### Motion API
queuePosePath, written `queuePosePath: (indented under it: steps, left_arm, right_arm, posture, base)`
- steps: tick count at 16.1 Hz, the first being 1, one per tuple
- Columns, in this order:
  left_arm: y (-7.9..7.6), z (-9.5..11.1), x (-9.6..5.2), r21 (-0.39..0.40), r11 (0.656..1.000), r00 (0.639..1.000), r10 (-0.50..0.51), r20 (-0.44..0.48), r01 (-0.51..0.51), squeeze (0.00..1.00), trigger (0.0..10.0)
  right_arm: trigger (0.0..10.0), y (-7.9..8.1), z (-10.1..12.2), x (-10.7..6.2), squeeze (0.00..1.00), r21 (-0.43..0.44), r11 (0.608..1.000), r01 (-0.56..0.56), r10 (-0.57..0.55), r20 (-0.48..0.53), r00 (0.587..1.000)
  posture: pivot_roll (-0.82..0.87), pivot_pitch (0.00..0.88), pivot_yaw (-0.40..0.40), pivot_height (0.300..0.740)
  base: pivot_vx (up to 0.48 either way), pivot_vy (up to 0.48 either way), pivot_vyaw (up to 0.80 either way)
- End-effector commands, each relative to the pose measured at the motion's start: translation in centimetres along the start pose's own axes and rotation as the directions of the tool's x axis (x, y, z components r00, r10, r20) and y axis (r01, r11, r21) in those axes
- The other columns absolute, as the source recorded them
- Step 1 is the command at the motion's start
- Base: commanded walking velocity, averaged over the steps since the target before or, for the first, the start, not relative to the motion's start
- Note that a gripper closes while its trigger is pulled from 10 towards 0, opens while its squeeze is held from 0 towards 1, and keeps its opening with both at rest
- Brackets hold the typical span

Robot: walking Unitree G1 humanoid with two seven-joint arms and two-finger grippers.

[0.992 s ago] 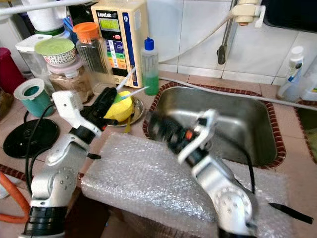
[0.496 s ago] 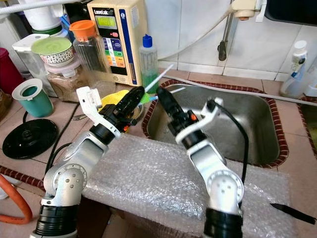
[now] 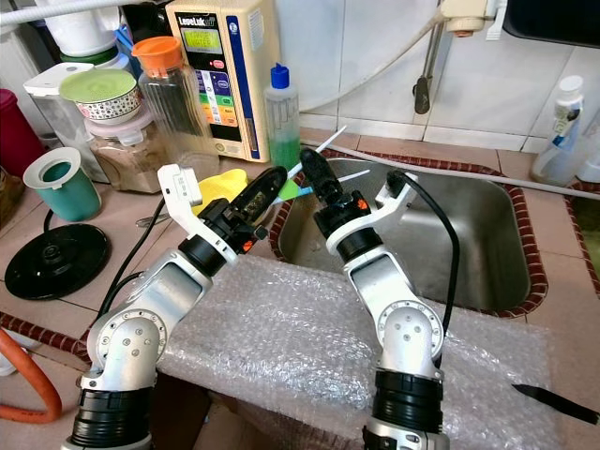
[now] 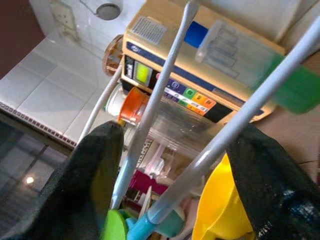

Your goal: Kitchen organization

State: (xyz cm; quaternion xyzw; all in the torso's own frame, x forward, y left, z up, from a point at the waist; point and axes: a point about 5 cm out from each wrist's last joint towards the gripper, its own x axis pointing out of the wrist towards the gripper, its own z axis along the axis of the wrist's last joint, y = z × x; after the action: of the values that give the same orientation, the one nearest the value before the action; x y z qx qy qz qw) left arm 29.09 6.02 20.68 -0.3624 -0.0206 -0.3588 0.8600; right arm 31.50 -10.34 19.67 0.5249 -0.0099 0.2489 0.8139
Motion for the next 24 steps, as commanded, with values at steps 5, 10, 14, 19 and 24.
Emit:
queuePosePath:
  steps: [5, 10, 14, 19, 24]
  left_arm:
    - [0.6, 0.5, 0.0, 0.004, 0.999, 0.999, 0.05, 0.02, -0.05, 0.0, 10.0]
    - [0.4, 0.0, 0.0, -0.008, 0.999, 0.999, 0.042, -0.001, -0.042, 0.0, 10.0]
    - [0.1, -0.4, 0.2, -0.026, 1.0, 1.0, 0.006, -0.024, -0.007, 0.0, 10.0]
    - [0.3, -1.1, 0.1, -0.049, 0.999, 0.999, 0.002, -0.053, -0.004, 0.0, 10.0]
    - [1.0, -1.4, -0.1, -0.071, 0.997, 0.998, 0.026, -0.06, -0.031, 1.0, 10.0]
  right_arm:
    - [0.0, -0.3, 0.4, 0.2, 0.0, -0.03, 0.998, 0.056, -0.055, 0.035, 0.998]
    - [0.0, -0.6, 0.1, 0.3, 0.0, -0.016, 0.996, 0.086, -0.085, 0.039, 0.996]
    - [0.0, -0.6, -0.1, 0.4, 0.0, 0.009, 0.996, 0.084, -0.084, 0.026, 0.996]
    - [0.0, 0.3, -0.6, 1.1, 0.0, 0.055, 0.998, 0.028, -0.028, 0.01, 1.0]
    - [0.0, 0.2, 0.0, 1.2, 0.0, 0.038, 0.998, 0.047, -0.049, 0.036, 0.998]
  posture:
    - [0.03, 0.0, 0.085, 0.74]
    - [0.03, 0.0, 0.082, 0.74]
    - [0.03, 0.0, 0.08, 0.74]
    - [0.02, 0.0, 0.08, 0.74]
    - [0.01, 0.0, 0.086, 0.74]
  base:
    - [0.0, 0.0, 0.0]
    - [0.0, 0.0, 0.0]
    - [0.0, 0.0, 0.0]
    - [0.0, 0.0, 0.0]
    - [0.0, 0.0, 0.0]
